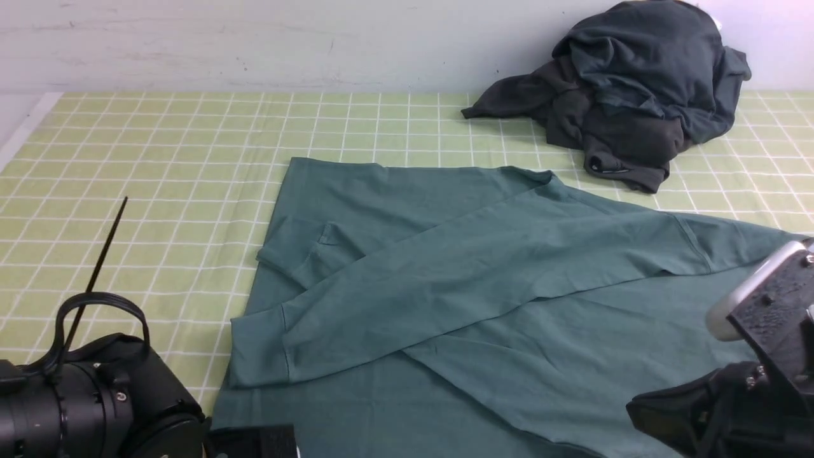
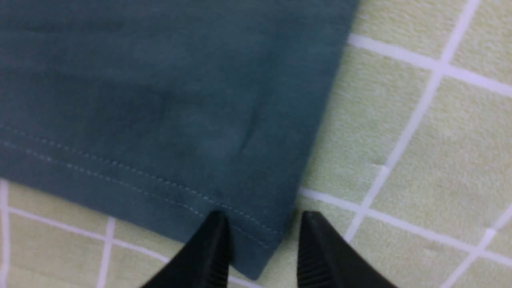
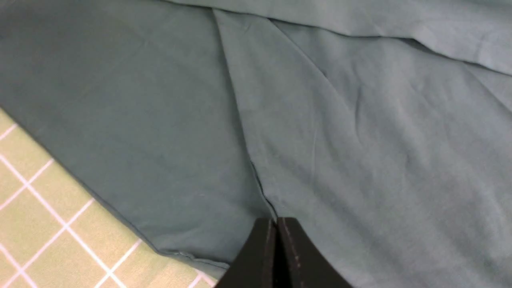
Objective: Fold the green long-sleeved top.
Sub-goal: Use both arms simultaneously to clamp the lower edge of the clothing fabric
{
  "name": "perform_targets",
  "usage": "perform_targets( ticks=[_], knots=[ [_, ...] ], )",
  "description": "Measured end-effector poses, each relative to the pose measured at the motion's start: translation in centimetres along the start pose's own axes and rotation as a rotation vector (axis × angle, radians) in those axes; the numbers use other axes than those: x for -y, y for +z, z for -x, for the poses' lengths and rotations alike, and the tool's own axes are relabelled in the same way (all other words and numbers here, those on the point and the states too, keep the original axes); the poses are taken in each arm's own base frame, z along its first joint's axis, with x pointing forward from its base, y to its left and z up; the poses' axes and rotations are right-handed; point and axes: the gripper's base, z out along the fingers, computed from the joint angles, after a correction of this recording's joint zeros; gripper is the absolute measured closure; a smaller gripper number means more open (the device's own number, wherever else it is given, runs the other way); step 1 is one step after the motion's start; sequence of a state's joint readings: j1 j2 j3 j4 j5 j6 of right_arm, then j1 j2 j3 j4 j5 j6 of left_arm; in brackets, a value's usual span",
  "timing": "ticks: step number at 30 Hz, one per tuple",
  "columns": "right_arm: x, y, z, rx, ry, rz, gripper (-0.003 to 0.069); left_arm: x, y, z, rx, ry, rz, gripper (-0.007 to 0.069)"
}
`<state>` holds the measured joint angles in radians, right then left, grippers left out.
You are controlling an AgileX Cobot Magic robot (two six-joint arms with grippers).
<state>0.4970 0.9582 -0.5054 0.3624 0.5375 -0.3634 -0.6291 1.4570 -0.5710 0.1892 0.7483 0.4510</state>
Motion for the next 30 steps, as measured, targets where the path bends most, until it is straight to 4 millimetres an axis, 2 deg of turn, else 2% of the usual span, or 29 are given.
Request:
perform_targets(
  ticks=[1, 2, 4, 5, 7, 11, 14, 17, 20, 21, 24, 25, 26, 27, 28, 30],
  knots=[
    [0.0, 0.0, 0.0, 0.0, 0.0, 0.0, 0.0665, 0.0, 0.0, 0.0, 0.0, -0.019, 0.002, 0.0436],
    [0.0, 0.0, 0.0, 0.0, 0.0, 0.0, 0.0665, -0.1, 0.0, 0.1, 0.01, -0.079, 0.01, 0.049],
    [0.0, 0.0, 0.0, 0.001, 0.0, 0.0, 0.0665, -0.2, 0.0, 0.2, 0.019, -0.126, 0.016, 0.0533],
    [0.0, 0.0, 0.0, 0.002, 0.0, -0.001, 0.0665, -0.2, 0.0, 0.3, 0.033, -0.173, 0.021, 0.0578],
    [-0.1, -0.4, 0.2, 0.023, 0.008, 0.004, 0.0665, -0.3, -0.1, 0.4, 0.049, -0.238, 0.026, 0.0613],
    [-0.4, -1.8, 1.3, 0.103, 0.004, 0.016, 0.0665, -0.3, -0.9, 0.3, 0.071, -0.291, 0.038, 0.0622],
    [-0.6, -4.3, 3.2, 0.232, -0.105, 0.001, 0.0665, -0.5, -2.9, -0.1, 0.126, -0.321, 0.073, 0.0624],
    [-0.8, -5.5, 4.2, 0.274, -0.234, -0.014, 0.0665, -0.5, -4.0, -0.4, 0.165, -0.332, 0.094, 0.0624],
    [-1.0, -6.0, 4.5, 0.236, -0.376, -0.01, 0.0665, -0.4, -4.6, -0.6, 0.195, -0.342, 0.102, 0.0624],
    [-1.0, -5.8, 4.4, 0.142, -0.486, 0.009, 0.0665, -0.4, -4.8, -0.7, 0.207, -0.347, 0.104, 0.0624],
    [-0.7, -4.4, 3.7, -0.014, -0.56, 0.031, 0.0665, -0.3, -4.9, -0.7, 0.216, -0.361, 0.1, 0.0624],
    [0.0, -2.6, 2.9, -0.182, -0.612, 0.046, 0.0665, -0.3, -4.9, -0.5, 0.232, -0.381, 0.089, 0.0624],
    [0.5, -1.5, 2.4, -0.278, -0.645, 0.047, 0.0662, -0.2, -5.0, -0.4, 0.244, -0.397, 0.077, 0.0624],
    [0.7, -1.2, 2.3, -0.301, -0.659, 0.042, 0.066, -0.2, -5.0, -0.4, 0.247, -0.403, 0.072, 0.0624],
    [1.4, 0.5, 1.7, -0.427, -0.694, 0.043, 0.0648, 0.0, -5.0, -0.2, 0.259, -0.429, 0.045, 0.0624],
    [2.1, 2.2, 1.2, -0.523, -0.718, 0.036, 0.0615, 0.2, -5.0, -0.1, 0.269, -0.456, 0.015, 0.0624]
  ],
)
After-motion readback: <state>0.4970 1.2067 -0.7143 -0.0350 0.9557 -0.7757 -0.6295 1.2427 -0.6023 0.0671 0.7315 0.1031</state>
